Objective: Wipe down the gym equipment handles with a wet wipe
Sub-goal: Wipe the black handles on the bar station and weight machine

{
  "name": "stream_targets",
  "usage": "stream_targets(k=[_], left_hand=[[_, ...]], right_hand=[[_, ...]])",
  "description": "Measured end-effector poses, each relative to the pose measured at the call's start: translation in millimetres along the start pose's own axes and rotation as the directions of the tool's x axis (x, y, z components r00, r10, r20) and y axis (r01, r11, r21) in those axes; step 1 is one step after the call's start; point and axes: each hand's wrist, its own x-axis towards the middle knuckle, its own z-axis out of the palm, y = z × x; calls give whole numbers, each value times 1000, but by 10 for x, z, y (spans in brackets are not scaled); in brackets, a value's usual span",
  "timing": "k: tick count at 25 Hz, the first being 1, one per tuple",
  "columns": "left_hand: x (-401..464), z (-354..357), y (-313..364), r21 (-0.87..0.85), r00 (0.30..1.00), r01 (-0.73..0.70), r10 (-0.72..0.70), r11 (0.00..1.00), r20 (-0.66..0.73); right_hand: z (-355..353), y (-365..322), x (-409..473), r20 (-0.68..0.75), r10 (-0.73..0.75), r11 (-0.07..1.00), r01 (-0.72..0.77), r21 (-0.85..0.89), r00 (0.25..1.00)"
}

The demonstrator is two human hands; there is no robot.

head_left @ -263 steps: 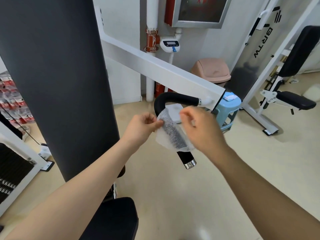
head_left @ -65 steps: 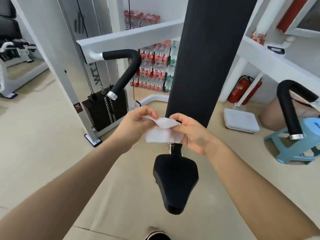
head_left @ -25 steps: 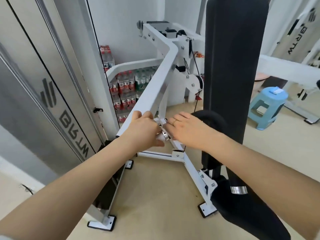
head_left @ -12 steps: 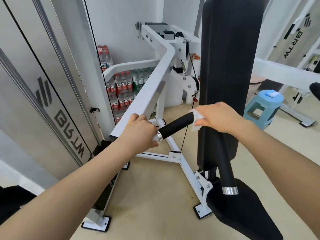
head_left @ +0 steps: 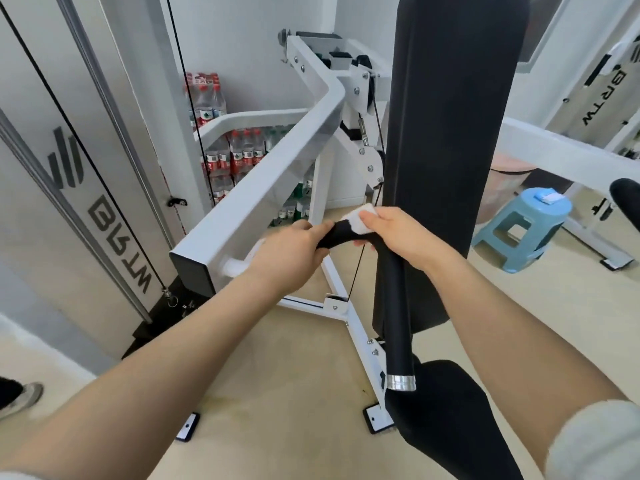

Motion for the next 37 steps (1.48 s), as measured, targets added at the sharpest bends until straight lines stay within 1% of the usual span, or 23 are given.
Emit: stream_targets(k=[2,4,5,6,8,9,10,11,12,15,16,17,19,20,22,23,25,27,28,30,33,35,37], left_hand=[[52,14,113,-36,999,-18,17,999,-28],[76,52,250,-67,997,-63,61,996,-41],[76,89,319,-74,995,-91,88,993,-41],[65,138,388,-79,992,-117,114,990,-47],[11,237,505,-126,990,-122,113,985,-80],[-34,273,539,-176,993,-95,81,980,-90],[-77,298,552,-233,995,-67,46,970,-92],[-129,319,557,-276,997,-38,18,960,-75],[-188,334,561,-301,999,-13,2,954,-39],[-340,409,597,-360,991,43,5,932,132],[-390,439,634,-381,988,48,12,923,154],[-434,472,668,-404,988,51,11,913,151],[-504,497,735,-458,995,51,-5,888,101],[-541,504,767,-482,997,57,-22,874,78],[-605,543,785,-550,995,98,-74,829,67],[-633,576,789,-578,991,131,-112,805,69],[-683,628,825,-617,980,191,-187,764,72],[-698,627,883,-655,964,238,-256,717,70],[-700,605,921,-665,954,260,-292,700,65],[-699,566,971,-655,942,284,-331,700,55],[-715,567,987,-638,942,293,-330,712,64],[-704,557,1000,-656,936,298,-347,694,59],[-637,510,1017,-669,928,300,-371,680,39]], right_hand=[[-33,77,-41,-15,68,988,-65,138,998],[-76,346,-245,-70,262,948,-243,208,963],[-47,484,-411,-41,349,907,-326,266,936],[27,578,-572,45,379,852,-368,372,924],[190,653,-758,226,297,652,-370,661,928],[252,672,-800,269,240,568,-360,740,933],[299,682,-814,296,196,522,-354,776,935],[312,710,-842,325,165,514,-362,778,931],[312,732,-885,374,132,528,-385,758,918],[234,851,-1022,542,98,686,-451,571,835],[205,869,-1013,544,95,703,-443,557,834],[185,847,-959,495,82,686,-409,602,865],[202,783,-819,327,69,665,-288,689,942],[242,762,-790,281,73,652,-259,713,957],[351,822,-884,304,73,625,-282,728,950],[391,872,-991,356,62,646,-309,698,933],[343,901,-1155,427,70,754,-328,570,902],[259,844,-1091,295,122,817,-264,513,948],[231,786,-1051,218,156,811,-251,529,963],[246,719,-1042,133,187,788,-230,571,973],[361,723,-1256,158,200,815,-254,521,967],[373,710,-1302,186,211,828,-277,487,960],[375,662,-1221,171,225,811,-282,513,959]])
